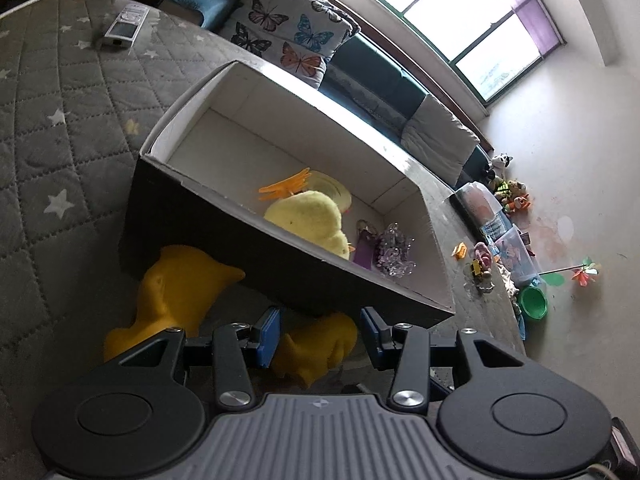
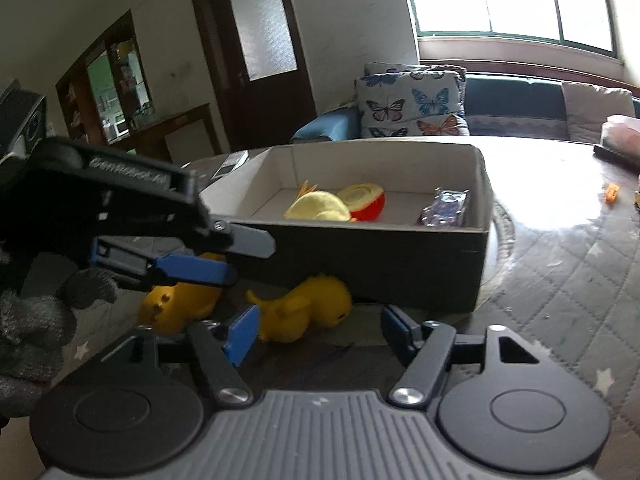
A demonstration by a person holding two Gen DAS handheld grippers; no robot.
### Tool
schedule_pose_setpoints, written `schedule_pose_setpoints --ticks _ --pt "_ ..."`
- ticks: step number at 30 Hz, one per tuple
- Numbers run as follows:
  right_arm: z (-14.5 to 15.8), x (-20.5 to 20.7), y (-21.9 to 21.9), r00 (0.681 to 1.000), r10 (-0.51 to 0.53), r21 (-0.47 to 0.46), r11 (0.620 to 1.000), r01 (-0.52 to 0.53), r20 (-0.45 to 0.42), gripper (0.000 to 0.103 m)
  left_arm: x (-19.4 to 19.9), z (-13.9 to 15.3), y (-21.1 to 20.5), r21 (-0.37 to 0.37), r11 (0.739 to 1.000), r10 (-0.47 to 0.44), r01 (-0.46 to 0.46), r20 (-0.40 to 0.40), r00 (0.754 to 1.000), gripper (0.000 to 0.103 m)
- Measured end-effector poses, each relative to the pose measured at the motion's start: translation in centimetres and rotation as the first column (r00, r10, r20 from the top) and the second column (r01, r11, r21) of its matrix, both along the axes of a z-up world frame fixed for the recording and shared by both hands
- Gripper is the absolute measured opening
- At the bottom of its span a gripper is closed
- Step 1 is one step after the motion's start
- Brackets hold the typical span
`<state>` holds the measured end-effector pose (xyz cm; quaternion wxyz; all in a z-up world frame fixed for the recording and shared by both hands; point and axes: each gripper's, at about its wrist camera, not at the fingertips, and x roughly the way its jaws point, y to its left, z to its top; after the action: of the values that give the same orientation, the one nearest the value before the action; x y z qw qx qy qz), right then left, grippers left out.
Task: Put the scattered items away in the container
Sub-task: 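Move both grippers down to the small yellow rubber duck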
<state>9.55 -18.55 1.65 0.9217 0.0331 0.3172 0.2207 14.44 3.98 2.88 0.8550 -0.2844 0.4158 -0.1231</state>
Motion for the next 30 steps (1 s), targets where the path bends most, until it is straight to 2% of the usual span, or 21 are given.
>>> schedule_pose_setpoints --ticks 3,24,30 --pt "-0.2 0.1 0.4 1.000 0.012 -0.004 1.000 -0.012 -0.008 0.074 0.1 -0.3 0.1 -0.006 1.000 0.002 -0.002 -0.007 1.000 0.046" --pt "-1.8 0.5 2.2 0.998 0.043 -0.015 0.999 -0.043 -0.045 0.074 -0.1 -1.2 -0.7 -0.042 0.998 -0.043 0.042 -0.028 0.999 0.046" --pt "-2.2 0.6 2.1 0.998 0.030 -0.003 1.000 -0.030 -0.058 0.069 0.0 -1.7 -1.1 -0.088 0.994 -0.066 0.059 -0.079 0.995 0.046"
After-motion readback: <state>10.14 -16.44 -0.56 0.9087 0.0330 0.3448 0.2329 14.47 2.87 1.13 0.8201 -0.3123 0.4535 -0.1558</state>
